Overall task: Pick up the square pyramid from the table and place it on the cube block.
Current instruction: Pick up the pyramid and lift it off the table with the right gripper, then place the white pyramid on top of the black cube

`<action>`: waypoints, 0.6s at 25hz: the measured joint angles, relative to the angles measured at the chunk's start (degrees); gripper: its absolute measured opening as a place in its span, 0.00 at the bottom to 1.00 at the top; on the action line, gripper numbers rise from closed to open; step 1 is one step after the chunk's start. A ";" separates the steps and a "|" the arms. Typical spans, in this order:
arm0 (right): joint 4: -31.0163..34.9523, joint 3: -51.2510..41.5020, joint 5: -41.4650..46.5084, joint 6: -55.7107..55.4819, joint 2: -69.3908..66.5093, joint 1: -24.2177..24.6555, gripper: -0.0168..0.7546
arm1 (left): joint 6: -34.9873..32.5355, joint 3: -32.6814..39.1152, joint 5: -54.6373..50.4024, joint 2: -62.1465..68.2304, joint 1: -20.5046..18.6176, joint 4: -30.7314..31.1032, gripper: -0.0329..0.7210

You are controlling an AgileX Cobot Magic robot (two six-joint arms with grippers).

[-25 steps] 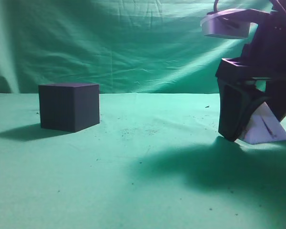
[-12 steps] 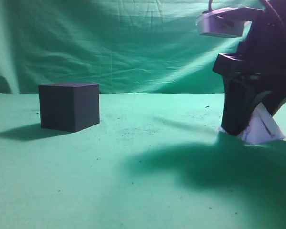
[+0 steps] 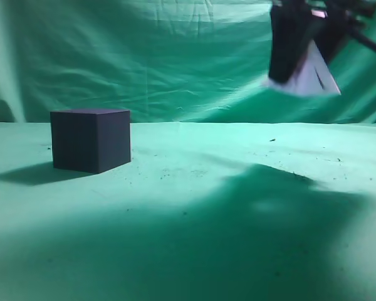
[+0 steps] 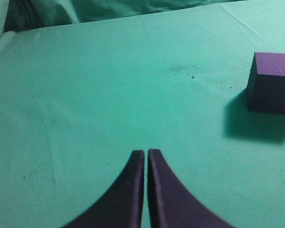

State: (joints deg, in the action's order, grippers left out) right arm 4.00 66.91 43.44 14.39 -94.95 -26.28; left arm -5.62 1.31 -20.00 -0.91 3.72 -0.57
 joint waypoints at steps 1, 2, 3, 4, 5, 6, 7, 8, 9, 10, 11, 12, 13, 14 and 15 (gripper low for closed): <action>0.61 2.10 1.53 0.00 0.28 0.00 0.50 | 0.00 0.00 0.00 0.00 0.00 0.00 0.04; 1.54 4.32 3.24 0.21 0.26 -0.31 0.50 | 0.00 0.00 0.00 0.00 0.00 0.00 0.04; 2.23 6.25 4.51 0.46 0.26 -0.81 0.50 | 0.00 0.00 0.00 0.00 0.00 0.00 0.04; 2.59 8.50 5.83 0.59 0.26 -1.69 0.50 | 0.00 0.00 0.00 0.00 0.00 0.00 0.04; 2.81 10.75 6.82 0.59 0.26 -2.65 0.50 | 0.00 0.00 0.00 0.00 0.00 0.00 0.04; 2.93 13.03 7.70 0.72 0.26 -4.08 0.50 | 0.00 0.00 0.00 0.00 0.00 0.00 0.04; 3.16 14.97 8.10 0.72 -0.04 -5.74 0.50 | 0.00 0.00 0.00 0.00 0.00 0.00 0.04; 3.26 17.43 8.74 0.83 -0.56 -7.52 0.50 | 0.00 0.00 0.00 0.00 0.00 0.00 0.04; 3.40 19.91 9.66 0.83 -1.49 -8.99 0.50 | 0.00 0.00 0.00 0.00 0.00 0.00 0.04; 3.63 22.39 10.59 0.83 -2.83 -10.67 0.50 | 0.00 0.00 0.00 0.00 0.00 0.00 0.04; 3.68 24.35 11.41 0.83 -4.54 -12.30 0.50 | 0.00 0.00 0.00 0.00 0.00 0.00 0.04; 3.87 26.64 12.44 0.83 -6.15 -13.55 0.50 | 0.00 0.00 0.00 0.00 0.00 0.00 0.04; 3.81 28.82 13.46 0.83 -8.23 -14.96 0.50 | 0.00 0.00 0.00 0.00 0.00 0.00 0.04; 3.81 30.59 14.22 0.83 -10.40 -16.24 0.50 | 0.00 0.00 0.00 0.00 0.00 0.00 0.04; 3.81 32.59 14.82 0.83 -12.18 -17.41 0.50 | 0.00 0.00 0.00 0.00 0.00 0.00 0.04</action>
State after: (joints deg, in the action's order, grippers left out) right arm 7.81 99.50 58.26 15.22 -107.14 -43.68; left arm -5.62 1.31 -20.00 -0.91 3.72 -0.57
